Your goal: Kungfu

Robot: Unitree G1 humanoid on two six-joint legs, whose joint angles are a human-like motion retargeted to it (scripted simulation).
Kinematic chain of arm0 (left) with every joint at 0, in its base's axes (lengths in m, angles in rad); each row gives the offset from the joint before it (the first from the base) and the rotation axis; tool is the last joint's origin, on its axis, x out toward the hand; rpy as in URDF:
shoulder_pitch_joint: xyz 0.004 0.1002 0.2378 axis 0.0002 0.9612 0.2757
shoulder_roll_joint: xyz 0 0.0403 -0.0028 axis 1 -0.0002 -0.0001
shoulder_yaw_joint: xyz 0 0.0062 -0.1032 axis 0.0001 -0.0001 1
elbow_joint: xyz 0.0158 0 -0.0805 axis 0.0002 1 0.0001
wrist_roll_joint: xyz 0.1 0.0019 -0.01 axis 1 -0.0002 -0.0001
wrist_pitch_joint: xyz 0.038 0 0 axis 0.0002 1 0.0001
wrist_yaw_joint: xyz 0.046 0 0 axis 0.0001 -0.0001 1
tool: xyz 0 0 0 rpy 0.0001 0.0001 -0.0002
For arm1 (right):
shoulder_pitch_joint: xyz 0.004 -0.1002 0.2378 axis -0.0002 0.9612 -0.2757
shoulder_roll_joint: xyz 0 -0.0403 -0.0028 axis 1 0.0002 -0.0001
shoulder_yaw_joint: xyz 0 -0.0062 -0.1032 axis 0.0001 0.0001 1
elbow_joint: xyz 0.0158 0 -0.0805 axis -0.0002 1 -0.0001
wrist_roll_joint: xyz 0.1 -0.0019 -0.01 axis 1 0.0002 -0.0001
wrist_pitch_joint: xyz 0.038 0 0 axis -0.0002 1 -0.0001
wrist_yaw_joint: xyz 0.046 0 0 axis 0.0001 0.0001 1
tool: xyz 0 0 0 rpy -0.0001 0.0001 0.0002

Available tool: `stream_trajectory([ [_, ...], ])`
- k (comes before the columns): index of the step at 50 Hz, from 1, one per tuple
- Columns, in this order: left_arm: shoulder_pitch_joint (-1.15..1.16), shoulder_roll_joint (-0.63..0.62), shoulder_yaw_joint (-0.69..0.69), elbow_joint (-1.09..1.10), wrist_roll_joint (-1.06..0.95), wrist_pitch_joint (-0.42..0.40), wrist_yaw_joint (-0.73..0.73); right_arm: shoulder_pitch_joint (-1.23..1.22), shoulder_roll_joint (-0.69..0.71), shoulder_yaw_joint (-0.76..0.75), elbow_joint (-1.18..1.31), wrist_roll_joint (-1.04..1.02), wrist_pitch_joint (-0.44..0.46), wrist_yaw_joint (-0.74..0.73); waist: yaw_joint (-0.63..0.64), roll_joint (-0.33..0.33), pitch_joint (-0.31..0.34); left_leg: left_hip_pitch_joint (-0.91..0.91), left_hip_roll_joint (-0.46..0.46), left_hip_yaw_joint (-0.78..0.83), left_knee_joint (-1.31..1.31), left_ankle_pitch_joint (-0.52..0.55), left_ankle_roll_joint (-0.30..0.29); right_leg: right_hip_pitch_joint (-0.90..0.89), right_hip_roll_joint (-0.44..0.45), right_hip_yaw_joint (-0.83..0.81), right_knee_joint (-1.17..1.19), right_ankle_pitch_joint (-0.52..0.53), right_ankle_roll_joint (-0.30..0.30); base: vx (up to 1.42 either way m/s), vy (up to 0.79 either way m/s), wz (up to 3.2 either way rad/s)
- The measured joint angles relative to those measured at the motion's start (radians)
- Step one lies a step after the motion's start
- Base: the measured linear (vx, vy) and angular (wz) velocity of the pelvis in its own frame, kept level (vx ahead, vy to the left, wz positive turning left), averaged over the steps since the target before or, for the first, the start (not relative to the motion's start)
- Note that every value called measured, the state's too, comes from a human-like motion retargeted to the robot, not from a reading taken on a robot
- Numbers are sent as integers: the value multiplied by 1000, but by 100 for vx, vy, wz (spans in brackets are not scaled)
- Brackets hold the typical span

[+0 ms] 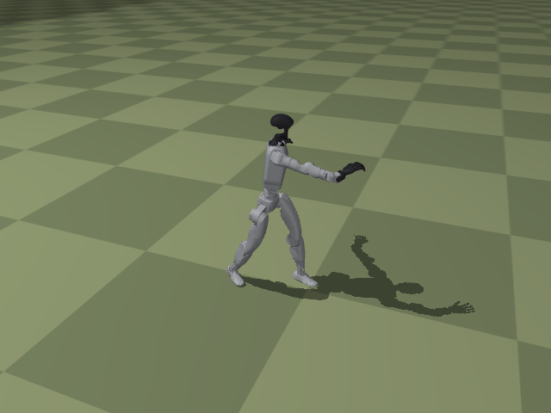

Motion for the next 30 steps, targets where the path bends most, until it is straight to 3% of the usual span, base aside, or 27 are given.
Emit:
stream_trajectory([
  [5,-202,-51,-207,-255,-99,-218,3,23,24,9,-86,-19,-26,16,-26,-4,-4,-9,24,28,16,-18,20,-19,1,24,7,1,-5,-5,-3,-34],
  [8,-339,-94,-379,-450,-251,-368,-74,35,40,31,-154,-33,-58,-9,-48,-2,-8,-15,41,43,23,-27,31,-32,4,36,6,4,-8,-7,-2,-37],
  [11,-483,-139,-561,-653,-379,-451,-160,43,59,63,-230,-29,-107,-34,-71,3,-11,-17,61,64,28,-37,42,-45,6,52,6,10,-12,-7,-1,-47],
  [15,-657,-182,-803,-884,-476,-485,-276,46,103,129,-340,13,-205,-11,-112,16,-20,-17,96,110,35,-56,56,-71,3,78,7,19,-22,-10,2,-68],
  [21,-843,-211,-1057,-1029,-524,-496,-514,38,185,263,-530,131,-286,201,-194,44,-35,3,162,202,40,-96,72,-124,-19,127,10,44,-39,-14,5,-103],
  [30,-888,-179,-1166,-1052,-713,-460,-948,74,287,317,-722,133,-294,317,-232,66,-14,123,260,386,0,-144,75,-236,-94,243,29,107,-55,-18,4,-162],
])
